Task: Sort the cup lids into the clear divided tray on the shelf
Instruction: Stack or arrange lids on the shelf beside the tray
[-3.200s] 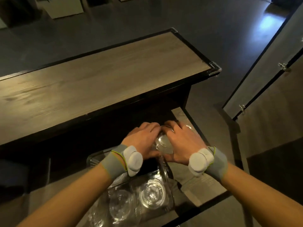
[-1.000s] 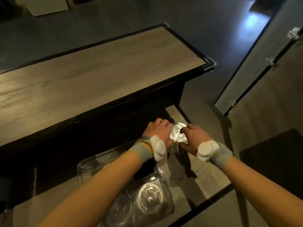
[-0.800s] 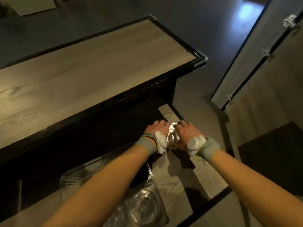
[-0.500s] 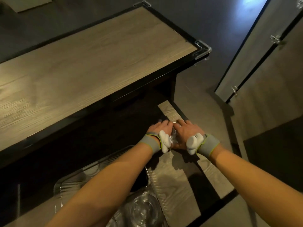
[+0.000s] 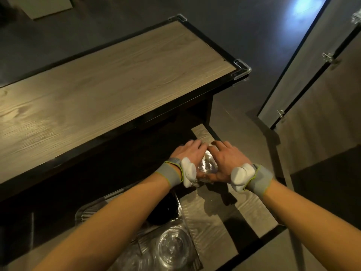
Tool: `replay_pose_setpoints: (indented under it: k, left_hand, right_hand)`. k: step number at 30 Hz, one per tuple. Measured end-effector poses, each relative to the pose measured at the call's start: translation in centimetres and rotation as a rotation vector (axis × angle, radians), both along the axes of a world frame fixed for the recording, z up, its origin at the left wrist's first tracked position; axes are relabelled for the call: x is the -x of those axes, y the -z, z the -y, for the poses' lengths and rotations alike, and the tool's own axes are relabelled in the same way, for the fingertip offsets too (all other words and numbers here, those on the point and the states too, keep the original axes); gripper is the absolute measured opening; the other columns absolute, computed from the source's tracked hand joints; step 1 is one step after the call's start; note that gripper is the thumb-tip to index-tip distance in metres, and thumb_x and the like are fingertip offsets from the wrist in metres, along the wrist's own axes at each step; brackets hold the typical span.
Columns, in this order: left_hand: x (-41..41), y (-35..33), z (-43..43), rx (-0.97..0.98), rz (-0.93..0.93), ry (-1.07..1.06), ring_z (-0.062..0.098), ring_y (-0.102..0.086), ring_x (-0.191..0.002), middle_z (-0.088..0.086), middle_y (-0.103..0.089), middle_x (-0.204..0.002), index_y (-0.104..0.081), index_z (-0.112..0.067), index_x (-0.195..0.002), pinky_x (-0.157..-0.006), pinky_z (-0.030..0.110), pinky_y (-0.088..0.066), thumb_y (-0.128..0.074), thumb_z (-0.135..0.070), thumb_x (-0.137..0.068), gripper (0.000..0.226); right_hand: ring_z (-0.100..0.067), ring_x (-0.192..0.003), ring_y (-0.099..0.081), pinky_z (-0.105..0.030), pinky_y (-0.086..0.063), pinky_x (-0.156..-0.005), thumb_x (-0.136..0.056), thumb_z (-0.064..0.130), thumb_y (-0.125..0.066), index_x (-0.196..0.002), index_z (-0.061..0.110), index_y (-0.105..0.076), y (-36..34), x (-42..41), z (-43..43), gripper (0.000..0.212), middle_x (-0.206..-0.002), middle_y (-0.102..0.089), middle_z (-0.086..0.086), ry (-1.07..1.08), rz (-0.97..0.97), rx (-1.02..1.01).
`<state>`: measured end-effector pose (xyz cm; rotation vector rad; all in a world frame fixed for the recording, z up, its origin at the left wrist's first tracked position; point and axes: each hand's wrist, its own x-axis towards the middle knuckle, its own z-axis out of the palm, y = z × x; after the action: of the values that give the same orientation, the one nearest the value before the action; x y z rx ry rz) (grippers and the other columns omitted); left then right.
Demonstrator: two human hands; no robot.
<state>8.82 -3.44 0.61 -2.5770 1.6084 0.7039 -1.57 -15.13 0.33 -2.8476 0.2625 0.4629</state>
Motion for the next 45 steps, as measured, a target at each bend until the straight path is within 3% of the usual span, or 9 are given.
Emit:
replay_pose_setpoints:
  k: [7,12,17,22,26,37,40,42,45]
  left_hand:
    - [2.0,-6.5,-6.8,0.121,0.088,0.002,0.025,-0.036,-0.129,0.006,-0.034,-0.143,-0.025,-0.018,-0.145,-0.104,0.041,-0.040,-0.069,-0.058,-0.072,0.095]
    - [3.4,-8.8,-14.0,0.130,0.125,-0.067,0.024,-0.034,-0.133,0.004,-0.032,-0.147,-0.021,-0.019,-0.147,-0.107,0.042,-0.040,-0.068,-0.059,-0.073,0.096]
    - [4.7,-9.1,-20.5,0.103,0.094,-0.134,0.021,-0.031,-0.136,0.000,-0.032,-0.148,-0.021,-0.021,-0.147,-0.109,0.042,-0.039,-0.066,-0.064,-0.071,0.098]
    - [4.1,-8.3,-28.1,0.059,-0.072,-0.226,0.020,-0.033,-0.134,-0.001,-0.034,-0.148,-0.031,-0.021,-0.146,-0.111,0.036,-0.034,-0.074,-0.063,-0.064,0.101]
    - [2.7,-6.2,-33.2,0.049,-0.025,-0.377,0.022,-0.034,-0.134,0.003,-0.034,-0.148,-0.035,-0.020,-0.143,-0.111,0.038,-0.036,-0.064,-0.059,-0.078,0.082]
    - [2.3,-2.8,-34.0,0.043,0.008,-0.425,0.026,-0.033,-0.134,0.004,-0.034,-0.147,-0.040,-0.013,-0.139,-0.106,0.042,-0.040,-0.058,-0.046,-0.089,0.062]
    - [2.0,-2.8,-33.8,0.028,0.008,-0.419,0.025,-0.032,-0.135,0.004,-0.034,-0.148,-0.040,-0.014,-0.139,-0.107,0.043,-0.039,-0.057,-0.045,-0.089,0.061]
    - [1.9,-2.8,-33.8,0.024,0.008,-0.414,0.025,-0.031,-0.136,0.004,-0.033,-0.148,-0.039,-0.014,-0.140,-0.108,0.043,-0.039,-0.056,-0.045,-0.090,0.061]
    - [1.8,-3.0,-33.7,0.013,0.003,-0.406,0.025,-0.031,-0.136,0.004,-0.034,-0.149,-0.039,-0.014,-0.140,-0.108,0.042,-0.038,-0.055,-0.044,-0.090,0.061]
  right_hand:
    - [-0.026,-0.136,-0.034,-0.032,-0.033,-0.109,-0.071,0.070,-0.064,-0.152,0.021,-0.023,-5.8,1.8,-4.4,0.103,-0.154,-0.028,-0.006,-0.110,0.124,-0.007]
    - [-0.027,-0.134,-0.035,-0.039,-0.039,-0.108,-0.071,0.074,-0.060,-0.148,0.023,-0.024,-8.4,2.2,-10.5,0.099,-0.151,-0.030,-0.004,-0.225,0.130,0.028]
    - [-0.027,-0.131,-0.035,-0.040,-0.043,-0.103,-0.073,0.071,-0.059,-0.147,0.023,-0.023,-8.6,2.5,-16.2,0.095,-0.147,-0.031,-0.004,-0.309,0.095,-0.008]
    - [-0.029,-0.134,-0.033,-0.040,-0.040,-0.104,-0.076,0.065,-0.062,-0.144,0.025,-0.027,-7.9,3.0,-21.7,0.087,-0.148,-0.030,-0.008,-0.404,0.024,-0.039]
    - [-0.026,-0.130,-0.034,-0.037,-0.039,-0.103,-0.079,0.062,-0.061,-0.146,0.026,-0.027,-7.2,4.1,-24.3,0.083,-0.146,-0.031,-0.007,-0.527,-0.033,-0.039]
    - [-0.035,-0.129,-0.035,-0.045,-0.048,-0.095,-0.079,0.049,-0.068,-0.140,0.015,-0.036,-3.3,5.2,-28.1,0.077,-0.145,-0.028,-0.011,-0.671,-0.189,0.009]
    - [-0.040,-0.126,-0.037,-0.048,-0.047,-0.092,-0.084,0.034,-0.067,-0.138,0.009,-0.039,-1.6,4.2,-29.4,0.065,-0.142,-0.031,-0.015,-0.677,-0.262,0.055]
    - [-0.041,-0.131,-0.033,-0.049,-0.043,-0.097,-0.095,0.025,-0.053,-0.142,0.010,-0.036,-0.1,3.5,-30.5,0.052,-0.147,-0.027,-0.016,-0.571,-0.379,0.049]
    - [-0.035,-0.128,-0.043,-0.044,-0.041,-0.097,-0.102,0.030,-0.036,-0.141,0.012,-0.036,2.7,3.5,-31.4,0.043,-0.145,-0.037,-0.015,-0.363,-0.386,-0.011]
